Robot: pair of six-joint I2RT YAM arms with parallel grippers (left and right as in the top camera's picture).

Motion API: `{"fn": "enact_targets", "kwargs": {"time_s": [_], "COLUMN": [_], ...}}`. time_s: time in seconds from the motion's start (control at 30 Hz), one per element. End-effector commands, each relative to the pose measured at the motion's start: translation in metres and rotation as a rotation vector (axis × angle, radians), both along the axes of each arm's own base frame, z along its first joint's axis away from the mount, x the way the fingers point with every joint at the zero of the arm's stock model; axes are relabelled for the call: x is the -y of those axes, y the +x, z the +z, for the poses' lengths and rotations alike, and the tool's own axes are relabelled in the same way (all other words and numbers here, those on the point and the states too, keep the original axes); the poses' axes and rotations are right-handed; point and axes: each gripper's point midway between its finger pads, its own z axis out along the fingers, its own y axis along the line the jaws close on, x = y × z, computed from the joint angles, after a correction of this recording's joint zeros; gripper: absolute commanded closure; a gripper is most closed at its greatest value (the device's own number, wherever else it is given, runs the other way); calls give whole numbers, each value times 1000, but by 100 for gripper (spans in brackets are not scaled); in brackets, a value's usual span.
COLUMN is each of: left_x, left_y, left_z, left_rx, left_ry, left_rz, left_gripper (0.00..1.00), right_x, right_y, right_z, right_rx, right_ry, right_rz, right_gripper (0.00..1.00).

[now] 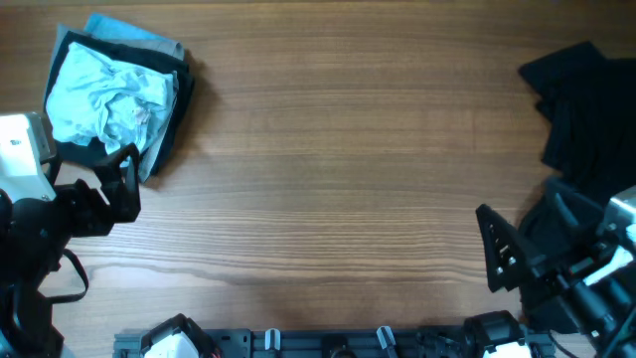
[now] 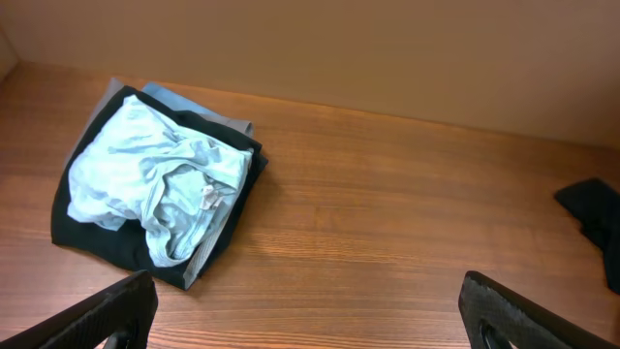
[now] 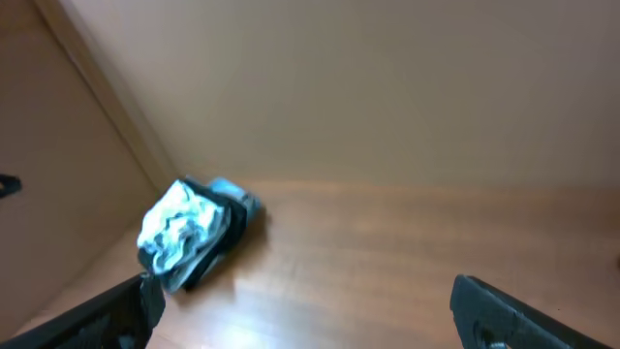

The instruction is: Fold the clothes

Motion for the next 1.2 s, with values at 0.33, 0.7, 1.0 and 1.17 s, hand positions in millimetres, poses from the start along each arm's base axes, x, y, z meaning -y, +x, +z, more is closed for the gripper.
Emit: {"fn": "enact_targets", "kwargs": {"time_s": [0.33,0.7,1.0,1.17], "left_x": [-1,-1,-1,-1], "left_y": [0,0,0,0], "left_z": [1,1,1,1], "left_rx": [3,3,3,3], "left_ry": [26,26,26,26], "left_rz": [-8,-9,-9,-9], "left_gripper": [0,0,0,0], "right_x": [35,34,34,27], "right_y": [10,45,68,69], "right_z": [-22,-49,-150,-185], "right_rx": [-112,84,145,260], "right_ry": [54,-357,-316,-295], "right_rz": [-237,-169,-166,-139], "right_gripper": [0,0,0,0]}}
